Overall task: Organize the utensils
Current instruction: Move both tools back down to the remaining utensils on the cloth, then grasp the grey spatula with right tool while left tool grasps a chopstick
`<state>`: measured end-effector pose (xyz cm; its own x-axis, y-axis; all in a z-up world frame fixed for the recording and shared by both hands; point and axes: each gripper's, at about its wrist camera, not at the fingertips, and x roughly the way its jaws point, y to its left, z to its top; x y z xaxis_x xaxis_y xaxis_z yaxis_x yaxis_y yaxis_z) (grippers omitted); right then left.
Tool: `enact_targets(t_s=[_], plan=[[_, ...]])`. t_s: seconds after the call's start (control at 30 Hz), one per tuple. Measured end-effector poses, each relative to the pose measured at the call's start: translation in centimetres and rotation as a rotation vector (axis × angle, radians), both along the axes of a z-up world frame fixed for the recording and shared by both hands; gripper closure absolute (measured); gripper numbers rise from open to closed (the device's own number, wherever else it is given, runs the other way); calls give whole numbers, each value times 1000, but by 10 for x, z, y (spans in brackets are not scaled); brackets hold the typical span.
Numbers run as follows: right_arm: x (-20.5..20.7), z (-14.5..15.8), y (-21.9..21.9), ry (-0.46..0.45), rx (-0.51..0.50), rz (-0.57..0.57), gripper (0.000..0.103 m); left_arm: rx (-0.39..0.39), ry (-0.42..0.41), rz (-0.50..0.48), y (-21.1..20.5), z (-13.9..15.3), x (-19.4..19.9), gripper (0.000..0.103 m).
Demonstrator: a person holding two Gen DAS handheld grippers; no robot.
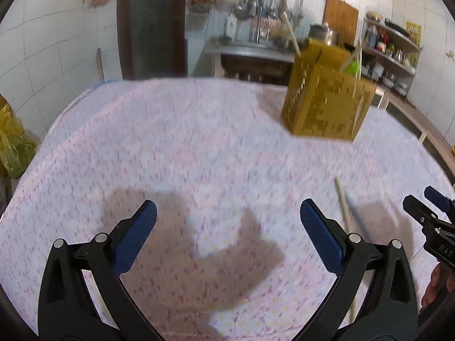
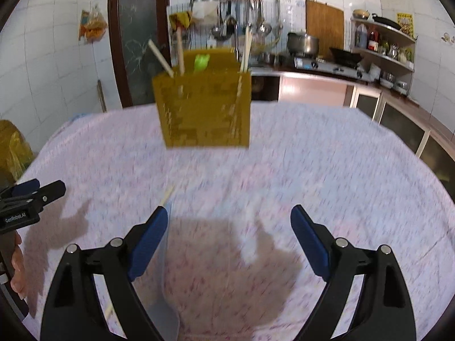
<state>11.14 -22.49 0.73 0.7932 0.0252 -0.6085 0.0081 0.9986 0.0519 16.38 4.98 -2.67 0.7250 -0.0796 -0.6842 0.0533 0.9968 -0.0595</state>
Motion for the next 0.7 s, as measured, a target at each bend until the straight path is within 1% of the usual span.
enact_targets(t_s=[0.1, 0.23, 0.33, 0.4, 0.47, 0.5, 0.53, 0.57, 0.6, 0.67, 0.7], plan=[[1, -11, 9, 40, -13, 13, 16, 32, 37, -8, -4, -12, 3, 5], [11, -17, 26, 91, -58, 44, 18, 48, 48, -9, -7, -16, 7, 5], [24, -24, 41, 147, -90, 77, 31, 39, 61, 6, -3, -15, 11, 5], [32, -31, 50, 196, -102, 101, 34, 41, 52, 18, 2, -13, 11, 5], [36, -35, 55, 217, -110, 120, 44, 46, 47, 28, 5, -12, 12, 5], [37, -35, 57, 218, -108, 127, 47, 48, 47, 32, 7, -11, 13, 5], [38, -35, 58, 225, -95, 133, 55, 47, 48, 34, 8, -11, 14, 5], [40, -34, 58, 231, -79, 139, 66, 45, 52, 35, 8, -11, 16, 5], [41, -33, 58, 236, -64, 146, 71, 42, 53, 35, 7, -10, 16, 5], [42, -32, 60, 235, -57, 156, 89, 47, 54, 30, 3, -9, 17, 5], [42, -31, 59, 234, -52, 158, 92, 55, 53, 24, 0, -8, 17, 5]])
